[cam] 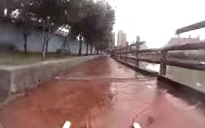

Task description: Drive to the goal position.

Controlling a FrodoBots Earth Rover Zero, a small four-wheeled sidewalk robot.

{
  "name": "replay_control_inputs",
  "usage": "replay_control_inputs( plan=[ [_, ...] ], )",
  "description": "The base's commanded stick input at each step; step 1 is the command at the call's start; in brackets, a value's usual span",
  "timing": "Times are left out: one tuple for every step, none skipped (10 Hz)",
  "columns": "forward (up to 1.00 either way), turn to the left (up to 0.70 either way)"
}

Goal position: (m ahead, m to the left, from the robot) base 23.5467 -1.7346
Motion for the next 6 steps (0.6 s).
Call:
replay_control_inputs(
  plan=[
    [0.5,0.0],
    [0.5,0.0],
    [0.5,0.0],
    [0.5,0.0],
    [0.5,0.0],
    [0.5,0.38]
  ],
)
